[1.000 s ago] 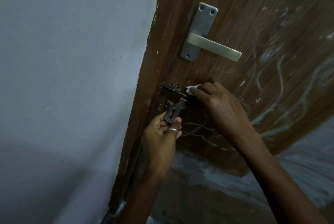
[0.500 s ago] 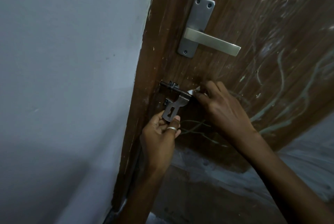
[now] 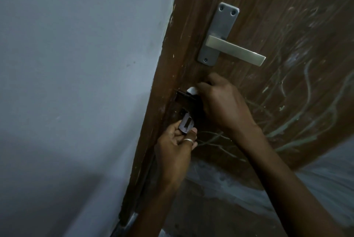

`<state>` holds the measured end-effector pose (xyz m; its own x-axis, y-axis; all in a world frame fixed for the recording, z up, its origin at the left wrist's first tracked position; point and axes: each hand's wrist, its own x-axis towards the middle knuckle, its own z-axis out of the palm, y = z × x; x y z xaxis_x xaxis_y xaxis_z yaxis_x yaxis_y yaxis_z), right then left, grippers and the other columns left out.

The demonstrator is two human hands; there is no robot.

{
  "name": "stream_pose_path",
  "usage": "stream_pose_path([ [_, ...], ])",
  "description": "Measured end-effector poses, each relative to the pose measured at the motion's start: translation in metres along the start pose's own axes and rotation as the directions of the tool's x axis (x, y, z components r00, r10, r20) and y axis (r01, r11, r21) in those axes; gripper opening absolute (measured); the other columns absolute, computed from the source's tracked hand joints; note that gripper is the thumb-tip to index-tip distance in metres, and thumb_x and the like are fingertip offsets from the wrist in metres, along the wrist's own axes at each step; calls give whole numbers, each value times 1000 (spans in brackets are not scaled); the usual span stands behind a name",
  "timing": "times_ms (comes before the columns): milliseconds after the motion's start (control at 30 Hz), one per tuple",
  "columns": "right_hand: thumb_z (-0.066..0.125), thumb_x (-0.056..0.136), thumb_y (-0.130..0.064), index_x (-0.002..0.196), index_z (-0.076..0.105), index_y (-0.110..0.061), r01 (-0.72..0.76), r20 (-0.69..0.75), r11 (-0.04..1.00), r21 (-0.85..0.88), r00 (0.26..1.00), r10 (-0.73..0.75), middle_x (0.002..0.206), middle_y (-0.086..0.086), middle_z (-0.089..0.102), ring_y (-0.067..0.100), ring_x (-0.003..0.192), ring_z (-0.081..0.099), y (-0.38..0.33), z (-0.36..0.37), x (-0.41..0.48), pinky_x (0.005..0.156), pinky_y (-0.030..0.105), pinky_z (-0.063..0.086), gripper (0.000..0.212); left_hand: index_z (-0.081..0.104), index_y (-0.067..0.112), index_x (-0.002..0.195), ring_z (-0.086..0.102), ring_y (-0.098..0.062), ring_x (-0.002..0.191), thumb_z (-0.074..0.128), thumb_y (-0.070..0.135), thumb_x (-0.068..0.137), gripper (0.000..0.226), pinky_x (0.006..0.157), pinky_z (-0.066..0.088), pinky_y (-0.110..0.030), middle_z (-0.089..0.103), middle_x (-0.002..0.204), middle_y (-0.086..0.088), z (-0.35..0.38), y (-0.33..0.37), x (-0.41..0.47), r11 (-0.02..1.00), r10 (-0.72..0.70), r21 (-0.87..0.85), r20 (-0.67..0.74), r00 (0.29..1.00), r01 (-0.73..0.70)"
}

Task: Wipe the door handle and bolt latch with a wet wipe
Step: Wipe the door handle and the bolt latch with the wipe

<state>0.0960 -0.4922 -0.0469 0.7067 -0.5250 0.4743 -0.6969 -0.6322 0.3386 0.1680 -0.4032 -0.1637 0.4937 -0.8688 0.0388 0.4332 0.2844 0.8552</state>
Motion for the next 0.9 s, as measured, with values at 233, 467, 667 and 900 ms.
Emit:
stream_pose_path([
  [233, 59, 93, -16, 125, 62, -10, 94, 50, 993, -71, 995, -90, 118, 12, 49, 26, 104, 49, 1, 3, 4, 67, 32, 36, 34, 67, 16, 123, 72, -6, 93, 71, 9, 88, 36, 74, 58, -22, 75, 101, 7, -2, 0, 2, 1000, 15, 14, -3, 1000, -15],
  [467, 56, 96, -15, 118, 66, -12, 243, 105, 970, -10, 965, -240, 115, 8, 51, 22, 101, 47, 24, -1, 9, 71, 32, 39, 24, 67, 20, 119, 72, -8, 94, 70, 7, 88, 34, 73, 58, -23, 75, 99, 9, -1, 0, 2, 1000, 2, -7, -4, 1000, -2],
  [667, 77, 79, -10, 107, 72, -15, 370, 157, 923, -102, 923, -352, 116, 9, 54, 26, 99, 44, 31, -4, 16, 71, 37, 34, 29, 66, 17, 122, 72, -10, 95, 70, 8, 89, 35, 73, 59, -24, 75, 102, 3, 2, 0, -1, 1000, 4, -20, -14, 1000, -4],
  [900, 54, 85, -22, 124, 67, -19, 330, 116, 912, -246, 944, -310, 127, 12, 48, 31, 112, 36, 24, -6, 6, 84, 46, 39, 42, 65, 20, 124, 72, -9, 94, 70, 11, 89, 37, 74, 59, -24, 75, 102, 2, 1, 2, -3, 1000, 6, -16, 4, 1000, -6],
])
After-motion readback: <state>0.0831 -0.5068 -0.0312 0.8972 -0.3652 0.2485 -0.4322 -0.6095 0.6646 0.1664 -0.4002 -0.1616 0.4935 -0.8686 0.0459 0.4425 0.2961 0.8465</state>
